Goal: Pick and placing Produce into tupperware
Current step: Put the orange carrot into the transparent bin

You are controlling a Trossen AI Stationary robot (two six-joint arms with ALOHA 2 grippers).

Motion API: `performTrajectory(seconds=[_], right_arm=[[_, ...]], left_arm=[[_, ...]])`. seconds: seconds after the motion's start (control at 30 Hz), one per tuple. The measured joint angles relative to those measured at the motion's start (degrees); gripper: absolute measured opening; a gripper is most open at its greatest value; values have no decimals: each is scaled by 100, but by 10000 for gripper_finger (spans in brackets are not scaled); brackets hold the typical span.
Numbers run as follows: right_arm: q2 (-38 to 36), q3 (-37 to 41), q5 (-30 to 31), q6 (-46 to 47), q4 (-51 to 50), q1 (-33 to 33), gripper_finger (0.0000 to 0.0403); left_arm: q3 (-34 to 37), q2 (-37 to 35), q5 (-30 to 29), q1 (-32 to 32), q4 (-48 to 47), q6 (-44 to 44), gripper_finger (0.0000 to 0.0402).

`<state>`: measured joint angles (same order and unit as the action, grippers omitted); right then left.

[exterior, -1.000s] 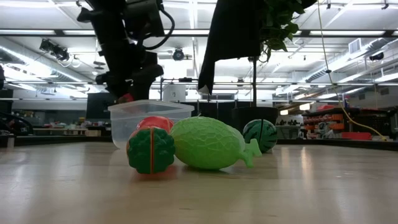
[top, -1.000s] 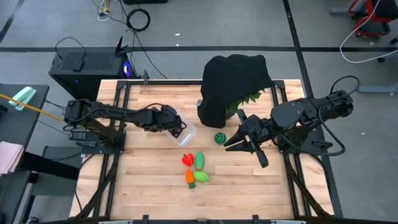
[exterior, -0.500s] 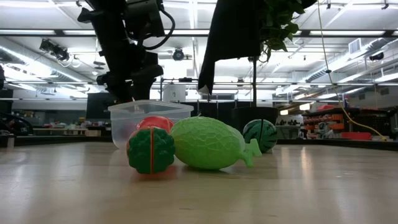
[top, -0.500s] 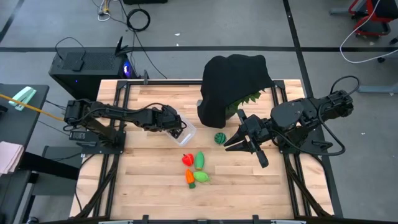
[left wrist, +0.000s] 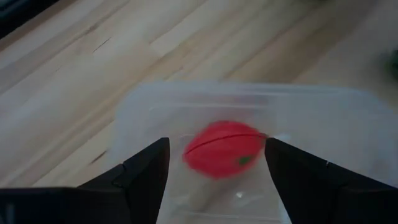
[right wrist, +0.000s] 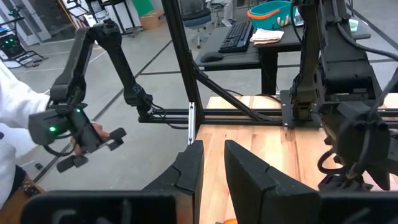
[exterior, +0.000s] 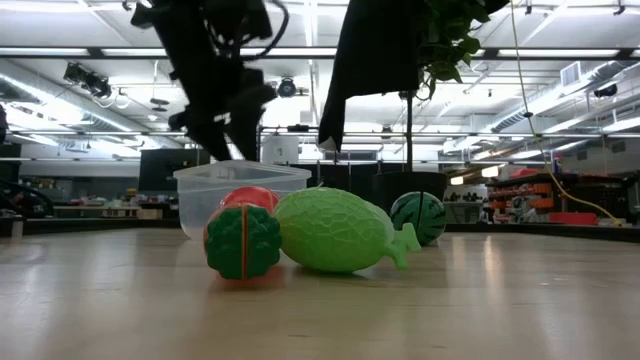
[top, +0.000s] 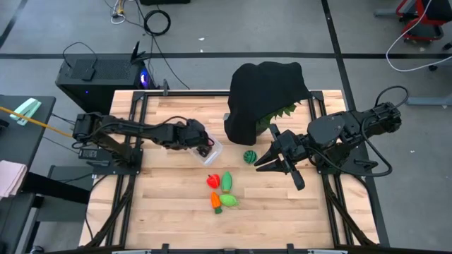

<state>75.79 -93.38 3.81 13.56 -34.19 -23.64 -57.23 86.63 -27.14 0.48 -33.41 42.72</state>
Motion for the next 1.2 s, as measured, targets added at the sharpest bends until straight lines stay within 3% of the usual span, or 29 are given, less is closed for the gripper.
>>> performTrajectory(seconds=[0.37, 0.77, 1.03, 1.2], right_arm=[[-46, 0, -2, 2, -5, 0, 71], [-262, 0, 216, -22, -105, 2, 71], [-265, 0, 260, -44, -233, 37, 71], [-322, 0, 259, -28, -476, 79, 71]], left_arm=[[-862, -4, -21, -1153, -15, 63, 272], [-886, -4, -36, -2798, -30, 2643, 266], [-886, 276, 129, -3394, 72, 4534, 263], [-884, 737, 193, -3630, 934, 5351, 261]])
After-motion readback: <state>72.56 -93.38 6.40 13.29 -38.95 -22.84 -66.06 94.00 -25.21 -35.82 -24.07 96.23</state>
